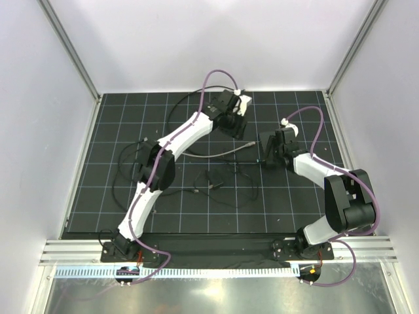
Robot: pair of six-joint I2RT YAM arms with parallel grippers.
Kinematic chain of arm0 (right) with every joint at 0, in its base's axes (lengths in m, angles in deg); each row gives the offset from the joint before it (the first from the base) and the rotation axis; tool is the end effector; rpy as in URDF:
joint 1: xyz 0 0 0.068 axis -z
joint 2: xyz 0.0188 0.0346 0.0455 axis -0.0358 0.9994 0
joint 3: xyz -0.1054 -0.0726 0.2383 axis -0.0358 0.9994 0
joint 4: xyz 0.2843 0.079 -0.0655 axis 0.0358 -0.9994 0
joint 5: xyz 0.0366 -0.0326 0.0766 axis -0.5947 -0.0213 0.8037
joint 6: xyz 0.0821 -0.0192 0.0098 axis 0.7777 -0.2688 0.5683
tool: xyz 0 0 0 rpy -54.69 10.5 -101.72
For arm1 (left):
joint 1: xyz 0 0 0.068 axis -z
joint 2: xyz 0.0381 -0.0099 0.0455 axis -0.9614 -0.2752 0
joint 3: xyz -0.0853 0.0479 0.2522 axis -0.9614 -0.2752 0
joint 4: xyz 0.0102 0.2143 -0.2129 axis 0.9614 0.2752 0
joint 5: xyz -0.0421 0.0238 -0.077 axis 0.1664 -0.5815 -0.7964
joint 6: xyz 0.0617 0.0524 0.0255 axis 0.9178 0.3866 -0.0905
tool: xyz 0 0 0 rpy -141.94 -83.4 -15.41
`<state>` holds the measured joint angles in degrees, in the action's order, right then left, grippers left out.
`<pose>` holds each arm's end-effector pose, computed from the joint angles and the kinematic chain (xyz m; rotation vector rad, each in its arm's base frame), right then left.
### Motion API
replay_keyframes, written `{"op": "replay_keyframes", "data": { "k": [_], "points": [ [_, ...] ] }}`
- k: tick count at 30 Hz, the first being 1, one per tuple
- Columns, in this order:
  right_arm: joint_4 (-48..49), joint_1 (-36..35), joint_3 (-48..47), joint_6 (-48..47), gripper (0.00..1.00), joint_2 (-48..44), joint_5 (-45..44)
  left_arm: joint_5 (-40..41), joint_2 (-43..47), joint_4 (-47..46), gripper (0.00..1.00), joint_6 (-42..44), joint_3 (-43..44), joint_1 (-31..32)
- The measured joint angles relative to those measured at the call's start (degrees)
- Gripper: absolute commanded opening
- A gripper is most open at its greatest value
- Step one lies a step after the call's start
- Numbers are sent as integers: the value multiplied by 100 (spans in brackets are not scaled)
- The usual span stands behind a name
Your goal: Pull the plug from the switch port
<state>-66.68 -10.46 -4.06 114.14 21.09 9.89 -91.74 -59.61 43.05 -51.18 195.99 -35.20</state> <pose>0.3543 0.0688 0.1194 0.3106 2.3709 0.1520 0.4529 -0.3817 0.2030 0.7009 2.4078 -0.5903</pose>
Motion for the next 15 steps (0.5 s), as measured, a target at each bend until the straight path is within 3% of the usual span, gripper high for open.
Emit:
{"op": "replay_keyframes", "data": {
  "k": [6,15],
  "points": [
    [33,0,9,2,54,0,79,-133,-601,-66,56,146,527,232],
    [37,0,9,2,53,-2,131,9,-1016,-33,54,334,527,315]
  ]
}}
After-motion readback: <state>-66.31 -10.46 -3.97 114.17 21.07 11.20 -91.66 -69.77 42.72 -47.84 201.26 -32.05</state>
